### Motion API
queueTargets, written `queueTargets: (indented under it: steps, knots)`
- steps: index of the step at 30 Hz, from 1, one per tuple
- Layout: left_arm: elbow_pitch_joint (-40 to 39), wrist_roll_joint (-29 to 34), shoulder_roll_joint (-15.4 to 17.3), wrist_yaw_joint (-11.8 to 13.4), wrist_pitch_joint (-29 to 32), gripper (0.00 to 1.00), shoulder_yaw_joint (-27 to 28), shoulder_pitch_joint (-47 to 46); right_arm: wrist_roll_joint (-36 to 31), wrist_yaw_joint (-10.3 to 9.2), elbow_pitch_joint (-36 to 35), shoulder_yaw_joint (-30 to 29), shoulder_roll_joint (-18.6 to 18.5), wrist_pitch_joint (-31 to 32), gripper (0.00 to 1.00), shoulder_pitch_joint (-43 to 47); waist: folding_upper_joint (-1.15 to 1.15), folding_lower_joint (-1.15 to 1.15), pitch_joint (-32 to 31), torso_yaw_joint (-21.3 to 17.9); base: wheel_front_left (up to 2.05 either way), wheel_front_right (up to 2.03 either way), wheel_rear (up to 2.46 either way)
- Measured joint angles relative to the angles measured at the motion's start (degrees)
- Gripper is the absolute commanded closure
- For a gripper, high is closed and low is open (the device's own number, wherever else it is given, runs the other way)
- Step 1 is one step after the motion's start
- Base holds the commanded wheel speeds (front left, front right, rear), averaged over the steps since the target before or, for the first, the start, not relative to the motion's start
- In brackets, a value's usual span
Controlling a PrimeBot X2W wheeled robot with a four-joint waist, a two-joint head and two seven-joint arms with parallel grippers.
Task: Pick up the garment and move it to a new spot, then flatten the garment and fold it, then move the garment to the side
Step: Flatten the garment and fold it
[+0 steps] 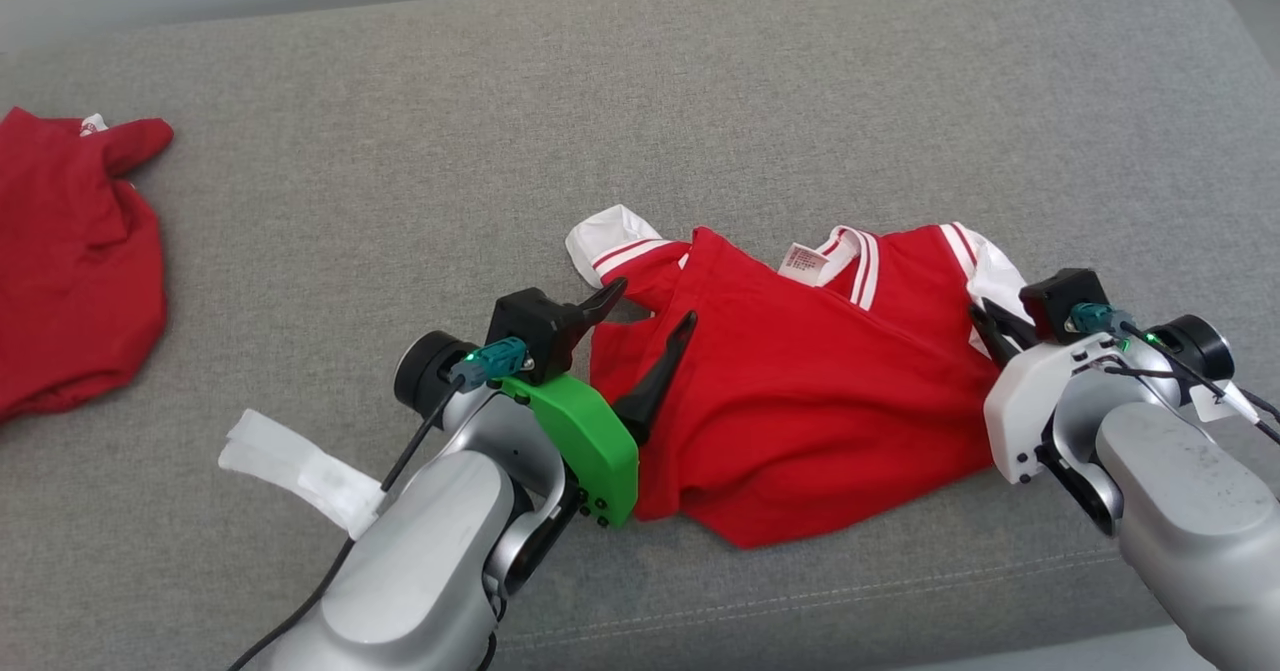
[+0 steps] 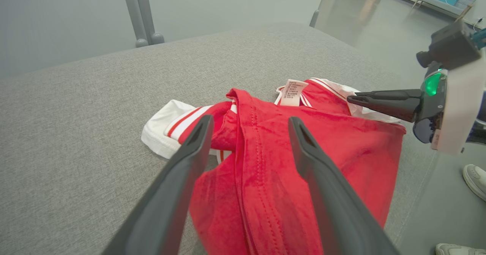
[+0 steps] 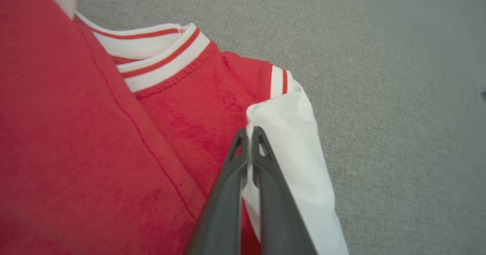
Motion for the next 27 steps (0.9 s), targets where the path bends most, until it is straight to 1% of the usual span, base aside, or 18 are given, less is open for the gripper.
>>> queueTargets:
  steps: [4, 8, 10, 13, 16, 21, 27]
  knots:
    - [0.3, 0.0, 0.1, 0.0, 0.0, 0.0, 0.4, -0.3, 0.1, -0.01, 0.1, -0.6, -0.1, 0.0, 1.0, -0.9, 0.0, 0.0, 0.0, -0.4, 0.0, 0.0, 0.0]
    - [0.1, 0.1, 1.2, 0.0, 0.5, 0.0, 0.4, -2.1, 0.4, -0.04, -0.3, -1.6, -0.2, -0.2, 1.0, -2.1, 0.0, 0.0, 0.0, -1.3, 0.0, 0.0, 0.0]
    - [-0.1, 0.7, 1.8, -0.6, 1.2, 0.0, 0.1, -4.0, 1.1, -0.04, -0.5, -2.1, -0.3, -0.4, 1.0, -2.4, 0.0, 0.0, 0.0, -1.9, 0.0, 0.0, 0.0]
    - [0.1, -0.2, 1.5, -2.6, 4.6, 0.0, -1.0, -6.6, 1.5, -0.04, -0.9, -2.4, -0.1, -0.7, 1.0, -2.4, 0.0, 0.0, 0.2, -2.8, 0.0, 0.0, 0.0]
    - [2.0, -1.1, 1.0, -3.3, 8.6, 0.0, -2.2, -8.2, 2.0, -0.03, -1.3, -2.5, 0.3, -1.1, 1.0, -2.4, 0.0, 0.0, 0.6, -3.8, 0.0, 0.0, 0.0]
    - [6.3, -1.8, 1.0, -3.3, 14.4, 0.0, -2.8, -12.1, 2.2, 0.12, -1.8, -1.9, 2.1, -1.1, 1.0, -2.4, 0.0, 0.0, 1.8, -5.7, 0.0, 0.0, 0.0]
    - [10.4, -1.7, 1.0, -3.3, 18.2, 0.0, -1.8, -16.4, 2.2, 0.18, -1.7, -1.4, 3.1, -1.8, 1.0, -2.2, 0.0, 0.0, 3.4, -8.4, 0.0, 0.0, 0.0]
